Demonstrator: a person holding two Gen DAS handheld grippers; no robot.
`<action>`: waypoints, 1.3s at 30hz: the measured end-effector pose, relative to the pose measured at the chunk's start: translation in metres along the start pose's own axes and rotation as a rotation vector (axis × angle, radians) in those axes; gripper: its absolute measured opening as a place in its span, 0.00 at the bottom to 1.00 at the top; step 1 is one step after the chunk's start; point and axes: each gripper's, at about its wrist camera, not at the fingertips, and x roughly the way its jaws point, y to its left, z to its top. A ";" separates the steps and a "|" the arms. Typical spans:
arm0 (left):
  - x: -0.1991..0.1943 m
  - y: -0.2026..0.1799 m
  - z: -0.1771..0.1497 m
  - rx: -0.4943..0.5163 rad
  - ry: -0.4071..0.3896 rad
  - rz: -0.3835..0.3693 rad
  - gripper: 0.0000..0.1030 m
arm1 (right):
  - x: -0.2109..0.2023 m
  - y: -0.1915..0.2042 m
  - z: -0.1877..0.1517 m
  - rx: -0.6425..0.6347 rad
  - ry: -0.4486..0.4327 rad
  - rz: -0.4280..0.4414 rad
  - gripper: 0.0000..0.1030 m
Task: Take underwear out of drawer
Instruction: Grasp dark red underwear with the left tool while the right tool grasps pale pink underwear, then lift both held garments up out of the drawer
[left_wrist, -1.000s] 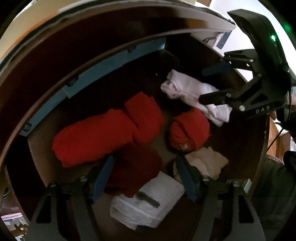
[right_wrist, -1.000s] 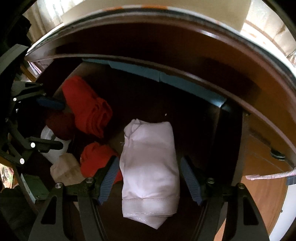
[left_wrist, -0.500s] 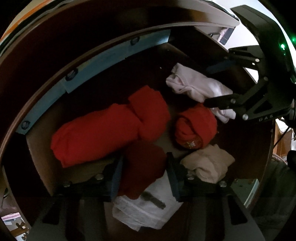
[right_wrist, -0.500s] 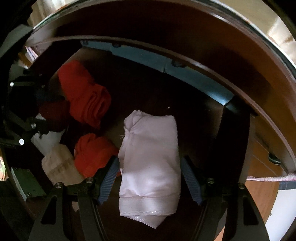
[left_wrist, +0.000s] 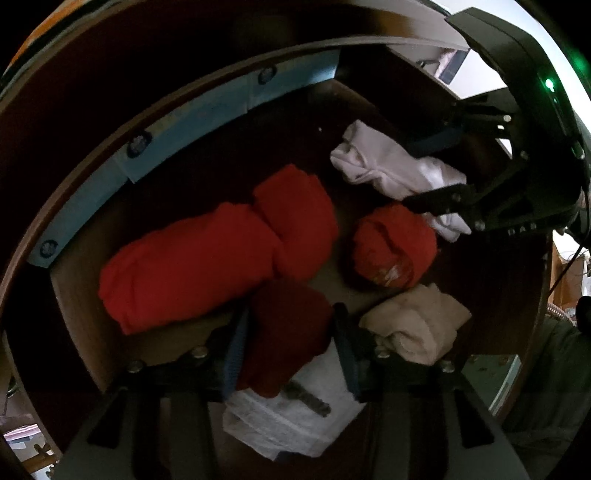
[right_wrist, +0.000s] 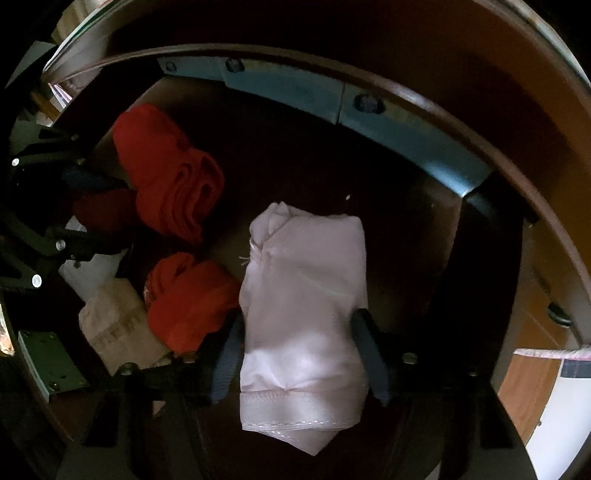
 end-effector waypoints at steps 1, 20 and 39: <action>0.001 -0.001 0.001 0.003 0.002 0.002 0.45 | 0.003 -0.001 0.001 0.005 0.012 0.006 0.51; -0.036 0.004 -0.011 -0.033 -0.222 0.041 0.27 | -0.005 0.011 -0.007 -0.033 -0.110 0.041 0.17; -0.062 0.009 -0.028 -0.086 -0.356 0.153 0.27 | -0.035 -0.003 -0.018 -0.034 -0.305 0.115 0.17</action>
